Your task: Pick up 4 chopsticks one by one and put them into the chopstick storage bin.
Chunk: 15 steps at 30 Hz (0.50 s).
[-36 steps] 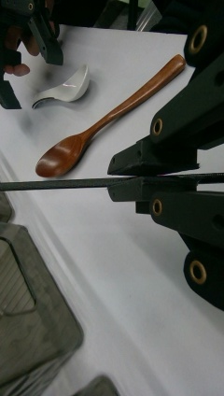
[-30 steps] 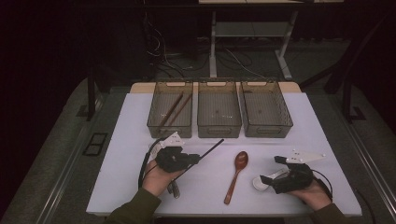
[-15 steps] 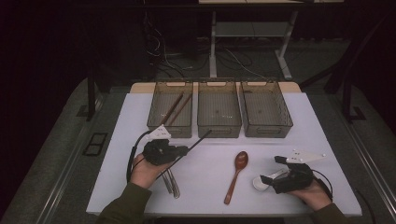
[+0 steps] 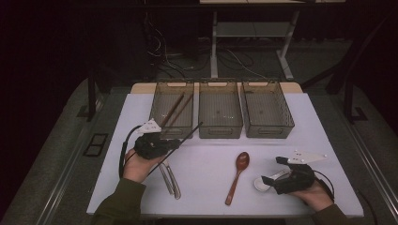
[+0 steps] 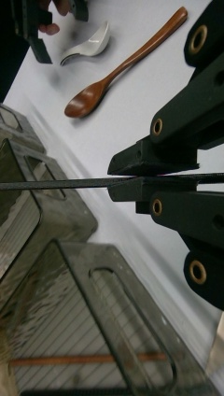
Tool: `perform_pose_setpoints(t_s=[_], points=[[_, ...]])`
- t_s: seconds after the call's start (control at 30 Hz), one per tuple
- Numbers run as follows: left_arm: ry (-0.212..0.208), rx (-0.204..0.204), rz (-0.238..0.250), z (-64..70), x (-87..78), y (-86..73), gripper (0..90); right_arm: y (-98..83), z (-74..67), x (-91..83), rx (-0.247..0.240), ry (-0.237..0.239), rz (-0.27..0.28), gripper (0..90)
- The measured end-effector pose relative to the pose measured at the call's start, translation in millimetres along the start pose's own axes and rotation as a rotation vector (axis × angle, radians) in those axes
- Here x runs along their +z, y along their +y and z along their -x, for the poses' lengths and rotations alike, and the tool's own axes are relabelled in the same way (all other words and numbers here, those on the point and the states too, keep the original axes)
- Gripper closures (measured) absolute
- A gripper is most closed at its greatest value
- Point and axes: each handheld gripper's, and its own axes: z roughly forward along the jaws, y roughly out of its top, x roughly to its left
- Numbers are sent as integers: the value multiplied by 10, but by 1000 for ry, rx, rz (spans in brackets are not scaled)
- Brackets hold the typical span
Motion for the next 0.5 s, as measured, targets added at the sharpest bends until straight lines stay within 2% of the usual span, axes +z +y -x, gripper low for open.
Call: perform_pose_setpoints(t_s=[0.23,0.5], points=[[9,-15,13,-88,-22,45,855,0,0,2,2,0,0,18],[31,-21,23,-224,7,174,854,0,3,2,3,-1,-1,18]])
